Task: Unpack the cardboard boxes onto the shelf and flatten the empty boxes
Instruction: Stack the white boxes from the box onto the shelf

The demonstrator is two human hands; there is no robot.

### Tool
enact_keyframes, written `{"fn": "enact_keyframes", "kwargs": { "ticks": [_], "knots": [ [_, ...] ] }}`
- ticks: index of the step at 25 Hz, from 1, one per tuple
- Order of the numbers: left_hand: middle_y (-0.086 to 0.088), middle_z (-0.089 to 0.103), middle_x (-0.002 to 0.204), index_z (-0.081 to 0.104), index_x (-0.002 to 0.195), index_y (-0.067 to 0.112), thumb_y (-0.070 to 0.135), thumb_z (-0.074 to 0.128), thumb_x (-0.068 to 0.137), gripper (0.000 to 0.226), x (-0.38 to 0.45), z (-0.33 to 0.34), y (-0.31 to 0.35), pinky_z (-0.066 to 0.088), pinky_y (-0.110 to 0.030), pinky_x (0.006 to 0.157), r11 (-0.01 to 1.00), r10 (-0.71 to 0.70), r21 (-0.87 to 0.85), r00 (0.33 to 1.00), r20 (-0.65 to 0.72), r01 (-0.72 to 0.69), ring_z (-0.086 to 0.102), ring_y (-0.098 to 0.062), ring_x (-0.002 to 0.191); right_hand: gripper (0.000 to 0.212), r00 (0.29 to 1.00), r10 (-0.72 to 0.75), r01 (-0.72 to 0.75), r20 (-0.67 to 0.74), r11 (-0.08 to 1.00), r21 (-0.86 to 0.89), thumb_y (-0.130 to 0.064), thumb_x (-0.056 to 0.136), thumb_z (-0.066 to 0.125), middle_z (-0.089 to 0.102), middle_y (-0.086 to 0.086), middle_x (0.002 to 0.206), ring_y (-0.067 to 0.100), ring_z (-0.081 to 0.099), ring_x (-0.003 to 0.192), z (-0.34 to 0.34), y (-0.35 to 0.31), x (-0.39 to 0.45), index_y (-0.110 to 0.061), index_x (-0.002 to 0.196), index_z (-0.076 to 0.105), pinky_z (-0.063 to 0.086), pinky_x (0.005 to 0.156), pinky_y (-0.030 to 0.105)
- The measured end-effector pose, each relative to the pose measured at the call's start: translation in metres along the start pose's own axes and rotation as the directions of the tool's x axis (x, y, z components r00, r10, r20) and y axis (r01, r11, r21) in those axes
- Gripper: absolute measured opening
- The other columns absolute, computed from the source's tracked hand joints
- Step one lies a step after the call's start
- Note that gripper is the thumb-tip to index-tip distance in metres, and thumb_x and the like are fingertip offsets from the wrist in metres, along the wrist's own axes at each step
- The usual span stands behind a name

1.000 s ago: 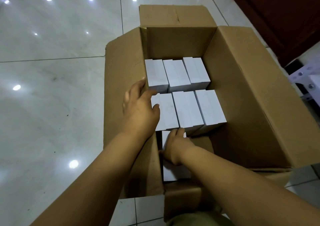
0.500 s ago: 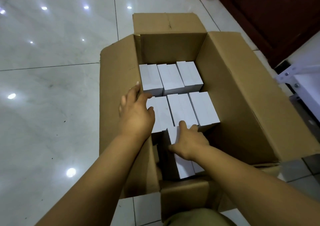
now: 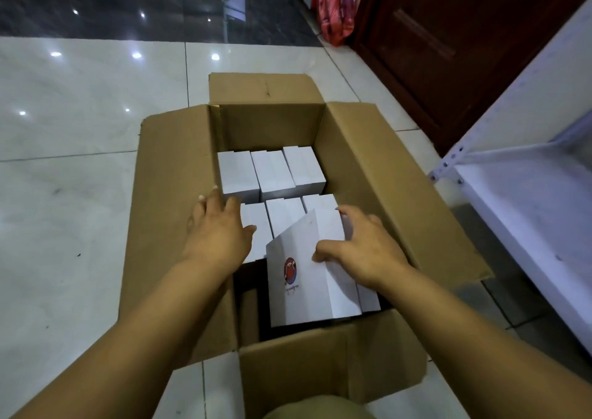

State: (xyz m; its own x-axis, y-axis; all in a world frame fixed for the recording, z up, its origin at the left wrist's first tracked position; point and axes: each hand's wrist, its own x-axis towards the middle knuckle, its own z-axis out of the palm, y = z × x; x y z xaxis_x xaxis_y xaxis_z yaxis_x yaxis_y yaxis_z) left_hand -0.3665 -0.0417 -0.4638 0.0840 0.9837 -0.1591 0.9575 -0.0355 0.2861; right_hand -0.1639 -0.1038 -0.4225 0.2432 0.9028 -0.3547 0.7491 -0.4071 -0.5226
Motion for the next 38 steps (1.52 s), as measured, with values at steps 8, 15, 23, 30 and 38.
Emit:
{"fn": "enact_keyframes", "kwargs": {
  "ticks": [8, 15, 23, 30, 38],
  "knots": [
    [-0.007, 0.038, 0.148, 0.035, 0.143, 0.016, 0.055, 0.050, 0.091, 0.066, -0.020, -0.014, 0.063, 0.038, -0.043, 0.106, 0.977, 0.025, -0.215, 0.998, 0.065, -0.010, 0.039, -0.032, 0.132, 0.081, 0.932, 0.076, 0.057, -0.354, 0.935, 0.349, -0.041, 0.060, 0.086, 0.041, -0.002, 0.122, 0.016, 0.052, 0.100, -0.061, 0.024, -0.022, -0.033, 0.117, 0.029, 0.050, 0.068, 0.029],
    [-0.002, 0.062, 0.110, 0.056, 0.111, 0.018, 0.057, 0.030, 0.095, 0.050, -0.052, -0.051, 0.131, 0.043, -0.032, 0.077, 0.878, 0.184, -0.471, 0.969, 0.164, -0.086, 0.057, -0.017, 0.091, 0.081, 0.821, 0.135, 0.261, -0.554, 0.775, 0.575, -0.032, 0.065, 0.087, 0.034, -0.007, 0.117, 0.009, 0.050, 0.093, -0.094, 0.044, -0.049, -0.033, 0.116, 0.024, 0.049, 0.065, 0.017],
    [0.006, 0.055, 0.110, 0.040, 0.122, 0.031, 0.046, 0.040, 0.097, 0.028, -0.084, -0.064, 0.193, 0.052, -0.036, 0.075, 0.384, 0.233, -0.923, 0.967, 0.106, 0.009, 0.056, -0.021, 0.101, 0.075, 0.802, 0.117, 0.395, -0.586, 0.633, 0.666, -0.033, 0.067, 0.084, 0.046, -0.006, 0.121, 0.011, 0.055, 0.100, -0.117, 0.059, -0.079, -0.029, 0.117, 0.028, 0.055, 0.064, 0.016],
    [0.014, 0.059, 0.104, 0.047, 0.117, 0.032, 0.042, 0.046, 0.094, 0.025, -0.105, -0.086, 0.225, 0.057, -0.031, 0.071, 0.250, 0.266, -0.944, 0.952, -0.149, -0.218, 0.060, -0.016, 0.094, 0.083, 0.749, 0.048, 0.410, -0.661, 0.750, 0.519, -0.066, 0.052, 0.067, 0.051, -0.013, 0.119, 0.013, 0.055, 0.110, -0.153, 0.071, -0.110, -0.030, 0.120, 0.036, 0.051, 0.077, 0.021],
    [0.018, 0.060, 0.103, 0.049, 0.112, 0.039, 0.047, 0.049, 0.089, 0.024, -0.124, -0.140, 0.272, 0.055, -0.019, 0.065, 0.187, 0.366, -0.871, 0.855, -0.368, -0.454, 0.062, -0.010, 0.094, 0.085, 0.647, -0.048, 0.501, -0.761, 0.779, 0.377, -0.069, 0.054, 0.064, 0.053, -0.011, 0.124, 0.012, 0.056, 0.112, -0.217, 0.072, -0.154, -0.034, 0.126, 0.035, 0.054, 0.090, 0.031]
  ]
}}
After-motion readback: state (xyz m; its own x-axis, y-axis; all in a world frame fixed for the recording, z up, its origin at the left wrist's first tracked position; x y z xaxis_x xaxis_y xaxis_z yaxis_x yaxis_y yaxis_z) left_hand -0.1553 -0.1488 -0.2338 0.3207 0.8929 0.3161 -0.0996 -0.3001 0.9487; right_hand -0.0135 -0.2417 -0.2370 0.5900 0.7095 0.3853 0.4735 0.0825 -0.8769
